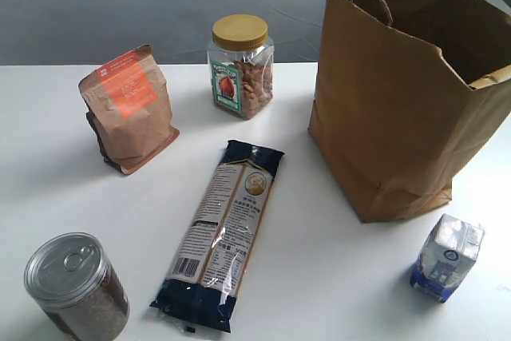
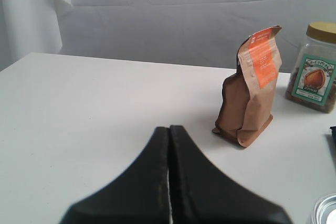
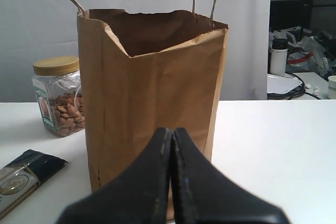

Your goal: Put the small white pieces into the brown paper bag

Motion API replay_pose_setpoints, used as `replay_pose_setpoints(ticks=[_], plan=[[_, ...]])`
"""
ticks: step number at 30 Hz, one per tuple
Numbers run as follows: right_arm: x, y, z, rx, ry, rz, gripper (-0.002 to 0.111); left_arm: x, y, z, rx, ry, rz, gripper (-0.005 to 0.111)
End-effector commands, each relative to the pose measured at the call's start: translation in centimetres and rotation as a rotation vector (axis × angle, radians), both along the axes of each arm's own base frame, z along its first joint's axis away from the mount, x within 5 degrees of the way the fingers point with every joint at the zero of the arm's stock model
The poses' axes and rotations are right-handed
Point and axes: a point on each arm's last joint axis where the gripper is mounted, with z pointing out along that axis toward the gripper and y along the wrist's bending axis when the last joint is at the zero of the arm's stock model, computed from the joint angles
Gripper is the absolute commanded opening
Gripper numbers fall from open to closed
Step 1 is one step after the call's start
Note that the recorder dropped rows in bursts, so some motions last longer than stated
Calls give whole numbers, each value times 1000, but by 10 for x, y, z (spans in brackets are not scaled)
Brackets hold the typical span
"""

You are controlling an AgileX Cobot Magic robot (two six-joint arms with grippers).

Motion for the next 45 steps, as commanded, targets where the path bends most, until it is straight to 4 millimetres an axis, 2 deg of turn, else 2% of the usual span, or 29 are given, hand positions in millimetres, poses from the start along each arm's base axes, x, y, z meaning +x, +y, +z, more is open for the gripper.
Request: replay_pose_setpoints(ticks=[1,7,45], plan=[[0,-1,-1,-3,-3,-12,0,0,0,-1,-13,-3,-5,0],[1,-5,-1,-3,-3,-95,0,0,0,-1,-13,-3,-5,0],[1,-5,0,-2,-5,-93,0,0,0,-1,-13,-3,-5,0]])
